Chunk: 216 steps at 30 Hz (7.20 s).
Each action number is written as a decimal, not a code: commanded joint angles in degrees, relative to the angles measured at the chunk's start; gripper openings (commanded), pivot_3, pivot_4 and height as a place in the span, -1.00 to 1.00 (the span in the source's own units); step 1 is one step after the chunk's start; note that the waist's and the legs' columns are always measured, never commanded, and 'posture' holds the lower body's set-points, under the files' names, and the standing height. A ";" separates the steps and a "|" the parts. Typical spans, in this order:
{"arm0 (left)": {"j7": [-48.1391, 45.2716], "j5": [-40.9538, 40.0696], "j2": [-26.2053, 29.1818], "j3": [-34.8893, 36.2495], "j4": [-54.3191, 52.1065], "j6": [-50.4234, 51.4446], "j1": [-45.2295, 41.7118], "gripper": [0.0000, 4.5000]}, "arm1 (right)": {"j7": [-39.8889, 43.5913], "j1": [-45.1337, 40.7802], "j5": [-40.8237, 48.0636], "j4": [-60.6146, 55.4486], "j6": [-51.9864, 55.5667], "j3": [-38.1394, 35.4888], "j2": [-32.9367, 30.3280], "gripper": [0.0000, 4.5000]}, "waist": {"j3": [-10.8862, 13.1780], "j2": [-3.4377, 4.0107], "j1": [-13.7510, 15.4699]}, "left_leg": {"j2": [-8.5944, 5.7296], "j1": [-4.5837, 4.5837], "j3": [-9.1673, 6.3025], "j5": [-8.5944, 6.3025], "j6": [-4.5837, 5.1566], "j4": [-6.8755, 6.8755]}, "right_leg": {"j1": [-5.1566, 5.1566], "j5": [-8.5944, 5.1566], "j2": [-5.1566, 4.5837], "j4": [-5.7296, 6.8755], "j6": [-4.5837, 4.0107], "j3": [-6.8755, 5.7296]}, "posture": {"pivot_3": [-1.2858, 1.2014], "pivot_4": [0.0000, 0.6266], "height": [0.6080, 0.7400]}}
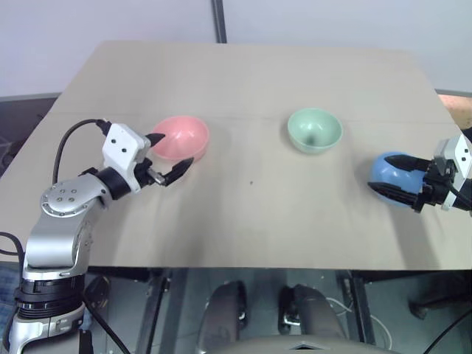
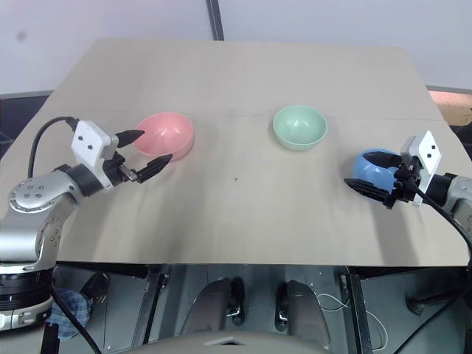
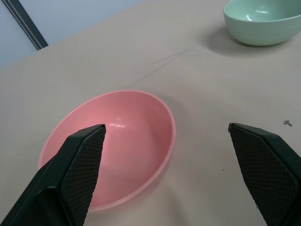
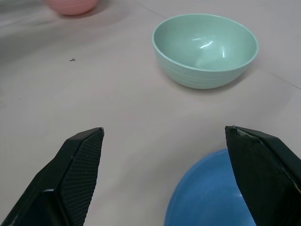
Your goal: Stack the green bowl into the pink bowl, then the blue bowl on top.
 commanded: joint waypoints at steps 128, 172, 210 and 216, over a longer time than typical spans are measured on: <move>-23.31 2.07 -7.22 -19.36 9.61 1.62 -25.93 0.97 | -2.37 -5.23 4.80 -7.44 2.30 3.19 2.82 1.00 | -0.05 0.07 -0.11 | 0.04 -0.09 -0.20 -0.02 0.04 1.00 | 0.07 -0.02 0.01 0.82 0.00 -0.10 | 0.03 -0.52 0.99; -18.21 -4.52 3.58 -10.30 5.92 7.06 -18.26 1.00 | -7.36 -46.68 -39.51 35.64 -17.19 39.10 23.14 -0.92 | 0.02 0.17 -1.66 | 0.03 -0.21 -0.08 0.00 0.00 0.94 | -0.17 0.09 -0.03 0.91 -0.19 -0.03 | 0.03 -0.52 0.99; -18.16 -4.16 2.31 -11.97 7.71 6.39 -18.66 1.00 | -8.58 -43.73 -19.66 -6.95 22.08 37.53 29.89 0.79 | 0.10 0.27 -1.63 | 0.02 -0.28 -0.04 0.00 0.00 0.88 | -0.31 0.09 -0.04 0.96 -0.20 0.03 | 0.03 -0.52 0.99; -18.23 -4.22 2.25 -12.04 7.60 6.35 -18.47 1.00 | -8.23 -43.71 -18.68 -8.39 23.11 36.24 27.07 0.96 | 0.10 0.27 -1.60 | 0.02 -0.28 -0.04 0.00 0.01 0.88 | -0.31 0.09 -0.04 0.95 -0.19 0.03 | 0.03 -0.52 0.99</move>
